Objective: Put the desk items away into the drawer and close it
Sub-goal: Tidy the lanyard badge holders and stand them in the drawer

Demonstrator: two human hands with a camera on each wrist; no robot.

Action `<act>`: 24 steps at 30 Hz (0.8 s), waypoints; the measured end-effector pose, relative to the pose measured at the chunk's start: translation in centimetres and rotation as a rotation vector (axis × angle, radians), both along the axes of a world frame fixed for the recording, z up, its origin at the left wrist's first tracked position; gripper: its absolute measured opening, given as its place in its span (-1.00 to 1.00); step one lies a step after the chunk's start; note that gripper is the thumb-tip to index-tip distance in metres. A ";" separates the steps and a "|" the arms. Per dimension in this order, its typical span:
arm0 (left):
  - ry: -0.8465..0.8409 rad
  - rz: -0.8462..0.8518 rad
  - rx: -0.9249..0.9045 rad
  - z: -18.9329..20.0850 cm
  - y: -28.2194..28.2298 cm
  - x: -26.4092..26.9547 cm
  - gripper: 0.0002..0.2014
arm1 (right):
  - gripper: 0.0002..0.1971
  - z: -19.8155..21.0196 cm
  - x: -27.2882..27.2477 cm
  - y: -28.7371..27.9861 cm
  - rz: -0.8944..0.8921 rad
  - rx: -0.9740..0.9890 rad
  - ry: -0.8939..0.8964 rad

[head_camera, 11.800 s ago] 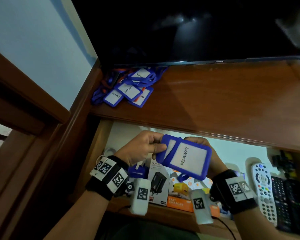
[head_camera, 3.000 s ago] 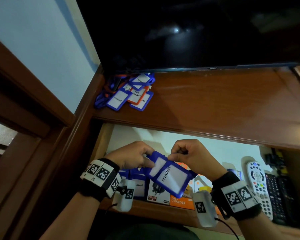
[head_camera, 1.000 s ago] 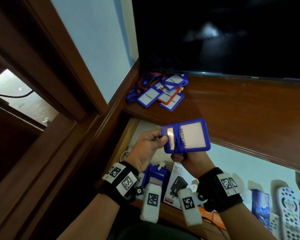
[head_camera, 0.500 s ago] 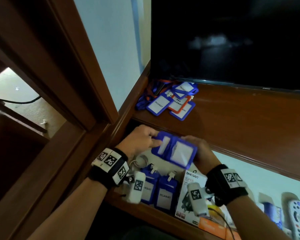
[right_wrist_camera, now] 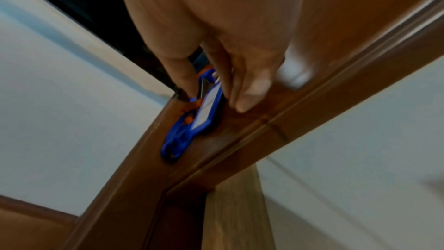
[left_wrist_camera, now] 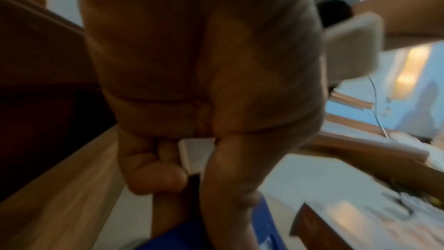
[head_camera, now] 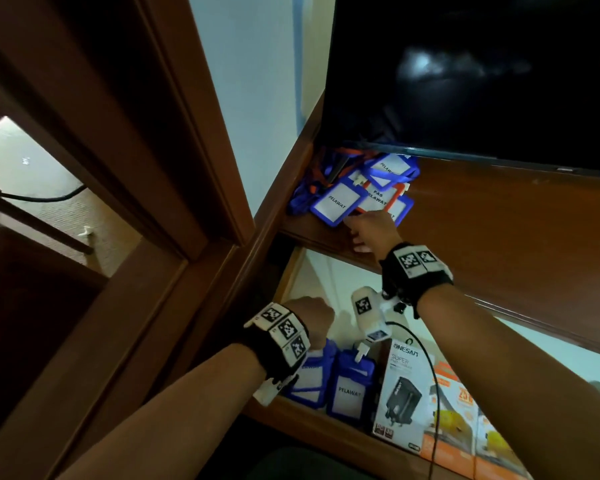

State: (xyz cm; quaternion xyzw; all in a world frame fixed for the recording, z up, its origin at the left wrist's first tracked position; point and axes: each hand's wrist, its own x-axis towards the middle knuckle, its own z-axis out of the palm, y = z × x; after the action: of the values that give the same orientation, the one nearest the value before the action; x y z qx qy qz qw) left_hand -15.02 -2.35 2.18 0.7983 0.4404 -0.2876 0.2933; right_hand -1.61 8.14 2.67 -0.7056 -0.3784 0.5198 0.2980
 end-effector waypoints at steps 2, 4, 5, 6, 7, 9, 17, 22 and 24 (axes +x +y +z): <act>-0.007 -0.033 0.015 -0.6 -0.3 0.0 -0.85 | -0.73 -0.6 -0.6 0.9 -0.042 -0.021 -0.064; 0.003 -0.050 0.014 -1.4 -0.4 -0.2 -0.85 | -0.68 -1.0 -1.2 1.7 -0.076 -0.022 -0.132; 0.008 -0.056 0.013 -1.8 -0.5 -0.3 -0.84 | -0.63 -1.0 -1.5 2.0 -0.079 -0.023 -0.181; 0.008 -0.061 0.013 -2.1 -0.5 -0.3 -0.83 | -0.59 -1.1 -1.7 2.3 -0.087 -0.020 -0.223; 0.005 -0.074 0.023 -2.3 -0.6 -0.3 -0.84 | -0.57 -1.1 -1.9 2.6 -0.099 -0.021 -0.257; -0.019 -0.108 0.049 -2.5 -0.7 -0.3 -0.87 | -0.58 -1.1 -2.3 2.8 -0.122 -0.034 -0.299; -0.015 -0.052 -0.065 -3.5 0.4 -0.5 -0.68 | -0.90 -1.7 -1.6 1.6 -0.141 0.004 -0.058; -0.152 0.151 -0.081 -4.1 1.9 -0.2 -0.57 | -0.89 -0.7 -0.3 -0.5 -0.256 -0.007 0.164; -0.217 0.184 -0.090 -4.9 2.7 -0.1 -0.64 | -0.82 -0.4 0.8 -2.2 -0.293 -0.027 0.279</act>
State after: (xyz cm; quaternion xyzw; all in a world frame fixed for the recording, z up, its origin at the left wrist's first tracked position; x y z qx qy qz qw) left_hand -15.10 0.32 -2.73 0.7672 0.4641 -0.1908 0.3996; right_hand -0.84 5.96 2.31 -0.6781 -0.2195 0.5687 0.4106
